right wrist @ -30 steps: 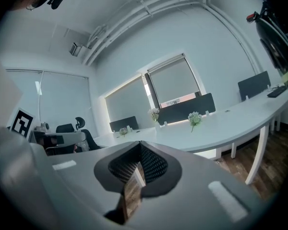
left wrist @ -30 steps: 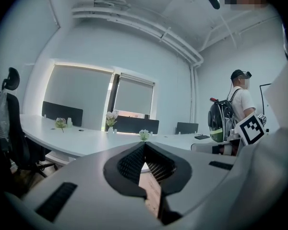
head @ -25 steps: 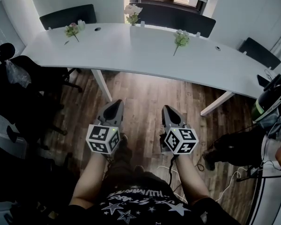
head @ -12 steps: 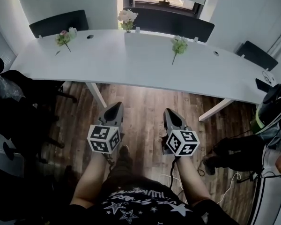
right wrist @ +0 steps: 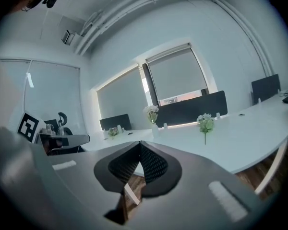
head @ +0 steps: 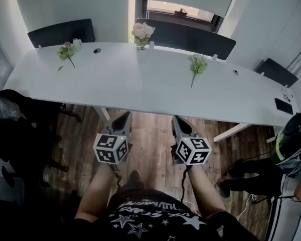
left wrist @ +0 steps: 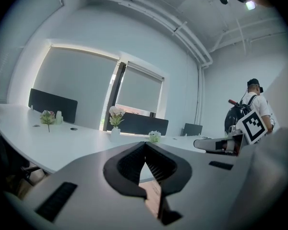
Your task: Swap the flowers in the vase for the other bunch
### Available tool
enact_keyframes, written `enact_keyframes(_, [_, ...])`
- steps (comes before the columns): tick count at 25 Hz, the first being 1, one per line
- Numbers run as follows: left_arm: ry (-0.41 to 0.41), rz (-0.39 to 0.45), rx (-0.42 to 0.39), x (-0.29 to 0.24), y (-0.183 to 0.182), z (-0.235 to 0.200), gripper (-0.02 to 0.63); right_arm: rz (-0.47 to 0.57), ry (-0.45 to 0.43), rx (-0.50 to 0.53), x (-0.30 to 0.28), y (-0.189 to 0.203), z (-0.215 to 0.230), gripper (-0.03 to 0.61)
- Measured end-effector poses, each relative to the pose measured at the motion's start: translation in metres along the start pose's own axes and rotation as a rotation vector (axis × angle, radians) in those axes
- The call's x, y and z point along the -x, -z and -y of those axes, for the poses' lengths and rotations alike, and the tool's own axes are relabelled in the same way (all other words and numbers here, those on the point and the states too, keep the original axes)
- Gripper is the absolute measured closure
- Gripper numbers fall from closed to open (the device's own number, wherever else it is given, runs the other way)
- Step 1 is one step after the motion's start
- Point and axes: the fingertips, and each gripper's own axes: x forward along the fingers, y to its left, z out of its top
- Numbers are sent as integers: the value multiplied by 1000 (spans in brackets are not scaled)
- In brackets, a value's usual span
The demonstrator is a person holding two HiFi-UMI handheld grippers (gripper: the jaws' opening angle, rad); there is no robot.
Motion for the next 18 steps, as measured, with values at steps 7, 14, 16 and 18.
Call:
enact_keyframes(7, [26,-7,18,-34,-12,-47,606,-22,4,24,-61,-8,-9,577])
enact_keyframes(14, [76,-21,22,-66,-17,-74,606,-5,49,22,-95,-16,-7,575])
enact_keyframes(16, [87,-26,22,-74,-17,-78,606,-9,62,20,-97,-14,-4,575])
enact_keyframes(18, [98,-32,26,-81,-17,-79,606,-18,76,22,-99,-13,0,575])
